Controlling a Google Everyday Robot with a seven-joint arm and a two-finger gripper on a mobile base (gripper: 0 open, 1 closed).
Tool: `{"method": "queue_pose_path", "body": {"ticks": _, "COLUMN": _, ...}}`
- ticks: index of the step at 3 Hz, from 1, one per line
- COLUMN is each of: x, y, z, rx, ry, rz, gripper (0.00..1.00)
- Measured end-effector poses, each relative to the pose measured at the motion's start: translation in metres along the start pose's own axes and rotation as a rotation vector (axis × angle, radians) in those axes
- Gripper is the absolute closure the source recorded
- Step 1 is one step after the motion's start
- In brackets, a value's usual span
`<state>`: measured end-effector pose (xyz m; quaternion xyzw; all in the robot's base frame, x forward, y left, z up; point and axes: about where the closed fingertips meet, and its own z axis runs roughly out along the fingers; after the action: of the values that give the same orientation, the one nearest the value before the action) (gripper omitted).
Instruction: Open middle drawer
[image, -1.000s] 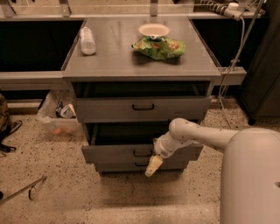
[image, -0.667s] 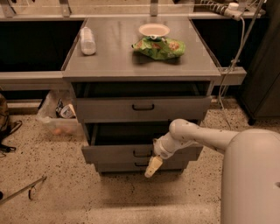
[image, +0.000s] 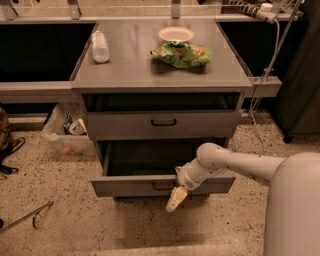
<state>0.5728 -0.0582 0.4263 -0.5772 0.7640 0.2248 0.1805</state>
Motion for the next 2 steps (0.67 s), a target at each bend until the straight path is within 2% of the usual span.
{"method": "queue_pose_path", "body": {"ticks": 1, "x": 0.0, "y": 0.0, "z": 0.0, "rx": 0.0, "ry": 0.0, "rz": 0.0, "gripper": 0.0}}
{"method": "queue_pose_path", "body": {"ticks": 2, "x": 0.006, "y": 0.02, "z": 0.0, "rx": -0.025, "ry": 0.007, "rz": 0.022, "gripper": 0.0}}
